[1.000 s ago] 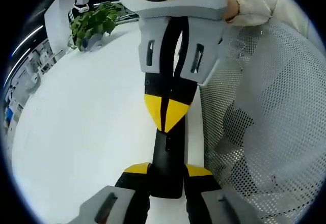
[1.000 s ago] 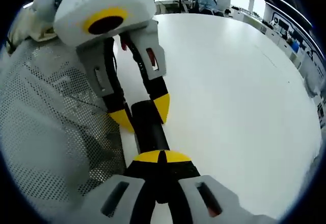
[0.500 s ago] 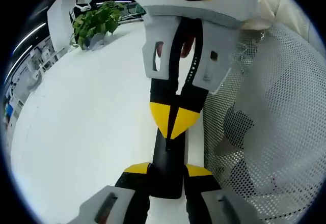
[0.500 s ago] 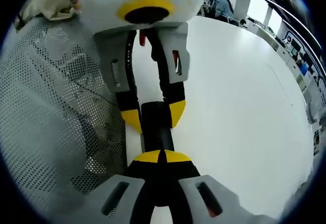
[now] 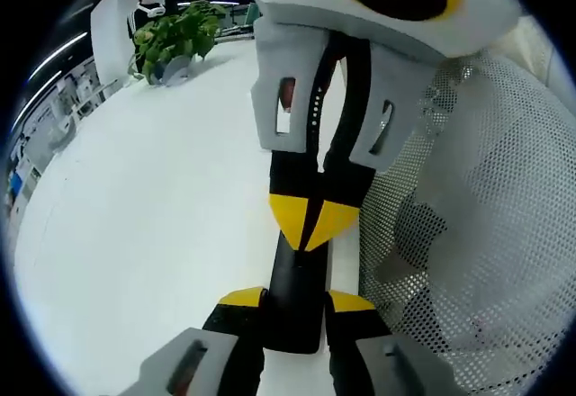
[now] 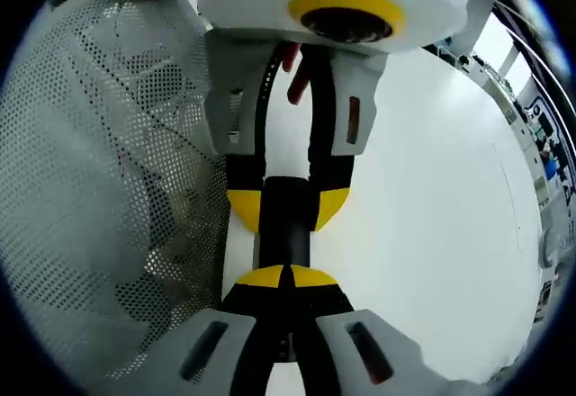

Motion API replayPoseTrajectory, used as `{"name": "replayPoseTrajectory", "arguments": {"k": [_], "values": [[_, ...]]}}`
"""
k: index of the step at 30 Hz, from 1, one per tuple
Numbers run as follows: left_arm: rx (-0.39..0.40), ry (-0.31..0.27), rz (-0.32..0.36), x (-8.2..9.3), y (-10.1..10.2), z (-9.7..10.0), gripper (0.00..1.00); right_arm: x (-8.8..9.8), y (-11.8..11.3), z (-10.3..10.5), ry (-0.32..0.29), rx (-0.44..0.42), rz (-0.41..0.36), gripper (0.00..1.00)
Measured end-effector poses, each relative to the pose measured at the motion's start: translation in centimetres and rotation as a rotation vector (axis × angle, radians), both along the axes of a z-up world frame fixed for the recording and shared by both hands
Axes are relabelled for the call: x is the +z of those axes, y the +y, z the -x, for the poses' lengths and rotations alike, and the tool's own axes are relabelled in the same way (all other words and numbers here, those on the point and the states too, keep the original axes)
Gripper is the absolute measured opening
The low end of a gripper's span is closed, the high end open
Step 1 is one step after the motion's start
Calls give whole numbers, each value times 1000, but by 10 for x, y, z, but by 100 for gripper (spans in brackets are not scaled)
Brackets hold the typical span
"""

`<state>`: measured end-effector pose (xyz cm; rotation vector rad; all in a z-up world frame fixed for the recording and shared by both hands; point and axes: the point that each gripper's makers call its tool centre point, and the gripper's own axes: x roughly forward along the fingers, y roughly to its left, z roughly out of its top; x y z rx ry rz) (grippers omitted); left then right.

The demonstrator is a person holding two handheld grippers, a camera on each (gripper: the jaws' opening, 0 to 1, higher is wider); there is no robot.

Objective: Press the specified remote control buttons in sequence, fully releasing each button before pressing the next.

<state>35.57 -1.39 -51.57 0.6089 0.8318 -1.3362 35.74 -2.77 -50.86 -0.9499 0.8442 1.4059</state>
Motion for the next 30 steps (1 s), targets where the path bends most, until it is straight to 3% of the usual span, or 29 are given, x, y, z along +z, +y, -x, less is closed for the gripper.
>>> {"name": "replayPoseTrajectory", "arguments": {"k": [8, 19, 28, 30], "values": [[0, 3, 5, 0, 0, 0, 25, -1, -2, 0, 26, -41, 26, 0], [-4, 1, 4, 1, 0, 0, 25, 2, -3, -1, 38, -163, -108, 0], [-3, 1, 6, 1, 0, 0, 25, 2, 3, -1, 5, -106, -89, 0], [-4, 2, 7, 1, -1, 0, 25, 2, 4, 0, -13, -59, -69, 0]]}}
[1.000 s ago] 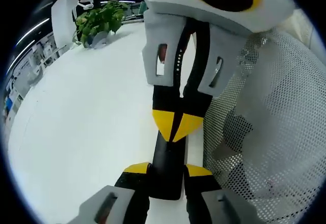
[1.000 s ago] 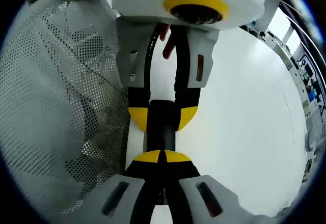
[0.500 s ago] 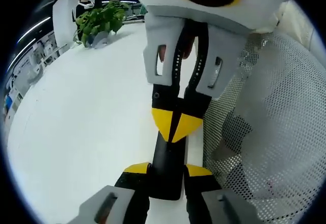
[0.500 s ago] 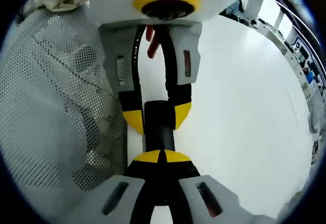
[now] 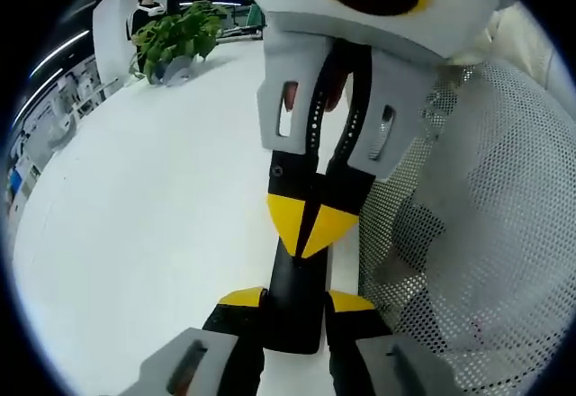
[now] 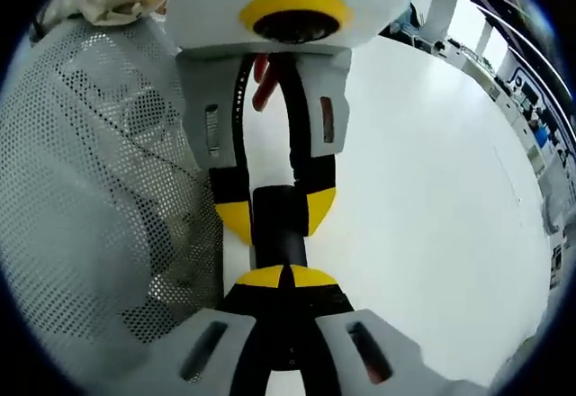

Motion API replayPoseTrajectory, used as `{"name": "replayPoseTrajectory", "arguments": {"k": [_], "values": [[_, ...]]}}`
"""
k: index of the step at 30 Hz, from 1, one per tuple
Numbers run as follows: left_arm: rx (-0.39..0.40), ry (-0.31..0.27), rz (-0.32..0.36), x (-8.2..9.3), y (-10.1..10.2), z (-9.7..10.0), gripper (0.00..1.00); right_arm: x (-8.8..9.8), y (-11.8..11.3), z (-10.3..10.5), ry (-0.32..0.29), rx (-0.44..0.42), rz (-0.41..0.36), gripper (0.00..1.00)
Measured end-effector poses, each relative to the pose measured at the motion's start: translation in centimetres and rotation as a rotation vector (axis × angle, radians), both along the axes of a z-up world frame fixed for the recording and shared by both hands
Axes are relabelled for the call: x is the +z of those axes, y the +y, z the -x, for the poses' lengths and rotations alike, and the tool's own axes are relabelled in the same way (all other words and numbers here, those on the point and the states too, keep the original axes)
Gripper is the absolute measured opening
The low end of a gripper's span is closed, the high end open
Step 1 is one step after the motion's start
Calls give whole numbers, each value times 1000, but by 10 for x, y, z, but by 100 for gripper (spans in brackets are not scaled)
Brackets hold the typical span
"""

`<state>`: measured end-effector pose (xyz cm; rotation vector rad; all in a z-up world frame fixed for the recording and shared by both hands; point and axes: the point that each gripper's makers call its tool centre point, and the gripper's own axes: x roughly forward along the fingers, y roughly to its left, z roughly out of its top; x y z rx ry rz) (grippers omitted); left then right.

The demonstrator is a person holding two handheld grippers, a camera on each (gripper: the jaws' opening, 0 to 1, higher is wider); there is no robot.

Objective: Press the specified remote control buttons in sequence, fully releasing each button before pressing the next.

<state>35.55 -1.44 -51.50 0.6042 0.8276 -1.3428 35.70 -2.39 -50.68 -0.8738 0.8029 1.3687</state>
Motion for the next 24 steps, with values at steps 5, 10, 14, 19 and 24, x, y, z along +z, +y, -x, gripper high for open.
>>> {"name": "replayPoseTrajectory", "arguments": {"k": [5, 10, 14, 19, 24], "values": [[-7, 6, 5, -1, -1, 1, 25, -1, 2, 1, -1, 45, 57, 0], [-6, 8, 7, 0, -1, 1, 25, -2, 0, 1, -16, 56, 60, 0], [-6, 8, 7, 0, -1, 1, 25, -2, 0, 0, -4, 29, 59, 0], [-4, 9, 8, 0, -1, 1, 25, -2, 1, 0, 4, 13, 89, 0], [-3, 10, 8, 0, -1, 1, 25, -2, 1, 0, -72, 46, 41, 0]]}}
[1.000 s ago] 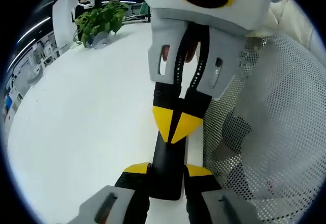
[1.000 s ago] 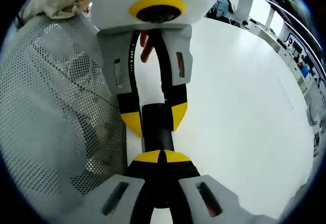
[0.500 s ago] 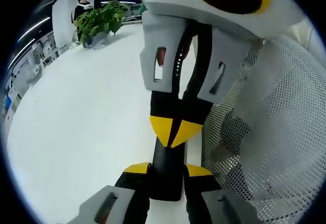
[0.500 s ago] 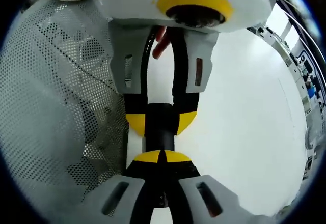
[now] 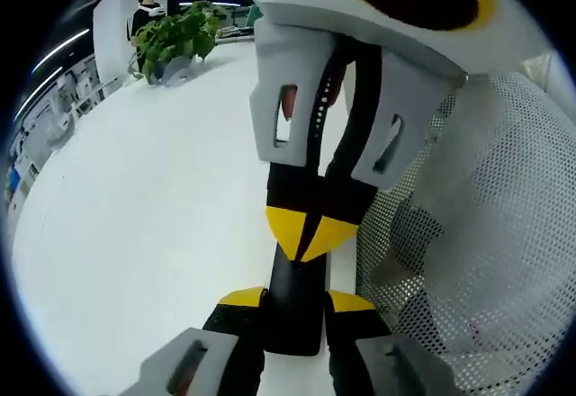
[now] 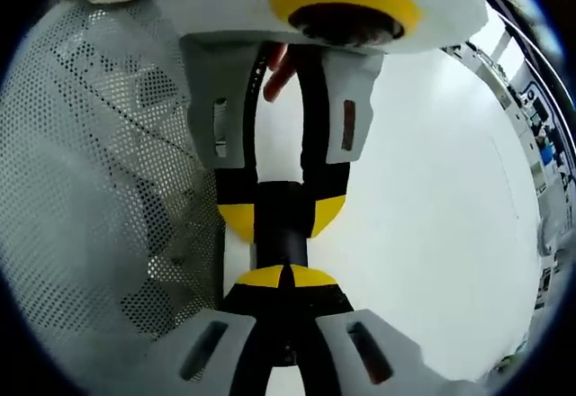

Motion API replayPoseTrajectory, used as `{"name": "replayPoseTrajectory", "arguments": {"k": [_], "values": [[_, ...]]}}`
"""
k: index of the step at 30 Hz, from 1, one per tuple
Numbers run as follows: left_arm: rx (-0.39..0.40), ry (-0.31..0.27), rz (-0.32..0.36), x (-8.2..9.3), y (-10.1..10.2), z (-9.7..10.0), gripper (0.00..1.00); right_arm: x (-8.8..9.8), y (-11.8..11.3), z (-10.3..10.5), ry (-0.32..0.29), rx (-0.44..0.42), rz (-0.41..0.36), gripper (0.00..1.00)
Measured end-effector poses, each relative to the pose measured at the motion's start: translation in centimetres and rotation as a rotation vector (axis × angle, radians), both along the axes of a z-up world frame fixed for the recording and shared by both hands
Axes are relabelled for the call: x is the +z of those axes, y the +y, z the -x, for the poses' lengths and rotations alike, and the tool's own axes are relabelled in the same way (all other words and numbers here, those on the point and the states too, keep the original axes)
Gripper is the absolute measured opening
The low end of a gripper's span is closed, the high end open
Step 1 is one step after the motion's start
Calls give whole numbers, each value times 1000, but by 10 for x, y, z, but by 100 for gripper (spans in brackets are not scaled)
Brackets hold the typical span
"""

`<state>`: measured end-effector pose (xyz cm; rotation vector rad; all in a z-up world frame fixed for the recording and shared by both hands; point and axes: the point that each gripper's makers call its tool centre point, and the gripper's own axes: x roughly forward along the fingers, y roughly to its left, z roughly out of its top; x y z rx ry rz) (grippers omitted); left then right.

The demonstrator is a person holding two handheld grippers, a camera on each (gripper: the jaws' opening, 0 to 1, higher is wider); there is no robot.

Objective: Press the specified remote control buttons in sequence, fully releasing each button before pressing the next.

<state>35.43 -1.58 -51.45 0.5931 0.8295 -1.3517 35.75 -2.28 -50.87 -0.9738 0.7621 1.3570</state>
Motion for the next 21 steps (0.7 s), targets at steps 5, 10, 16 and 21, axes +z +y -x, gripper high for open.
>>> {"name": "replayPoseTrajectory", "arguments": {"k": [5, 10, 16, 21], "values": [[-3, -2, -2, 0, 0, 0, 25, 2, -1, 2, -38, -3, -60, 0], [1, -1, 1, 0, 0, 0, 25, 1, -1, 1, -17, -22, -51, 0], [2, -1, 1, 0, -1, 0, 25, 2, -1, 1, 60, -122, -113, 0], [3, -1, 2, 0, -1, 0, 25, 2, -1, 0, 88, -148, -137, 0]]}}
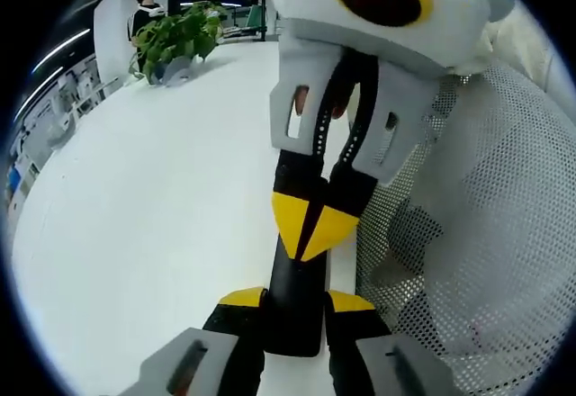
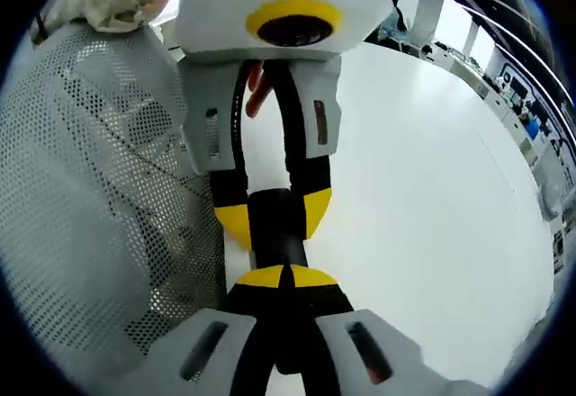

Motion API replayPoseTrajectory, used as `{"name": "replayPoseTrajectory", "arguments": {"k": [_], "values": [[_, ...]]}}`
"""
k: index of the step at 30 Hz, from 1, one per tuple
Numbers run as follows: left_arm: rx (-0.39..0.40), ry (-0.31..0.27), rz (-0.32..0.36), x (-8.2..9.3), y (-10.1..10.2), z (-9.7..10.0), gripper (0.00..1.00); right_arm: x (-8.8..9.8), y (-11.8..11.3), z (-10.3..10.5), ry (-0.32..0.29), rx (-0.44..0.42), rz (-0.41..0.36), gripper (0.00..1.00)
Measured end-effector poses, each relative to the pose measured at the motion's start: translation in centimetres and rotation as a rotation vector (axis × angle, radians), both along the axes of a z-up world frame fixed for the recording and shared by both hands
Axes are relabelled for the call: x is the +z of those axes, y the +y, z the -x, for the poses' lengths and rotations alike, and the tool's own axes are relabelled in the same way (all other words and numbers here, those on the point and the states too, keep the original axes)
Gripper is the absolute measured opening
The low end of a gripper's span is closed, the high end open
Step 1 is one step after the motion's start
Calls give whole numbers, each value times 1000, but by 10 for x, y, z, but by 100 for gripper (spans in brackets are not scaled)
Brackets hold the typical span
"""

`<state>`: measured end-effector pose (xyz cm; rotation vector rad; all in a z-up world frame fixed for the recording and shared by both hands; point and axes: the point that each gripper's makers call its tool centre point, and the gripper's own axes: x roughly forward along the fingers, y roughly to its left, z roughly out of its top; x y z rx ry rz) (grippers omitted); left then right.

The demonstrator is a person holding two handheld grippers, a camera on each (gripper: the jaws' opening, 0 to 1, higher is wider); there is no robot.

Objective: Press the specified remote control buttons in sequence, fully releasing each button before pressing the next.

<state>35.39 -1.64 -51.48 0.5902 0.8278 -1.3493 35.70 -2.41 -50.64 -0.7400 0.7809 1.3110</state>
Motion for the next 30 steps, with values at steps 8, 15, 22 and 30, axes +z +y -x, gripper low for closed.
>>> {"name": "replayPoseTrajectory", "arguments": {"k": [8, 15, 22, 30], "values": [[-1, 0, 2, 0, 0, 1, 25, 0, 5, 3, -30, 45, 16, 0], [-2, -2, 1, -1, -1, 0, 25, 0, 5, 2, -25, 47, 40, 0], [-3, -5, -1, 0, -1, 0, 25, -1, 6, 2, -44, 68, 57, 0], [-3, -3, 0, 0, 0, 0, 25, -1, 8, 1, -46, 71, 69, 0]]}}
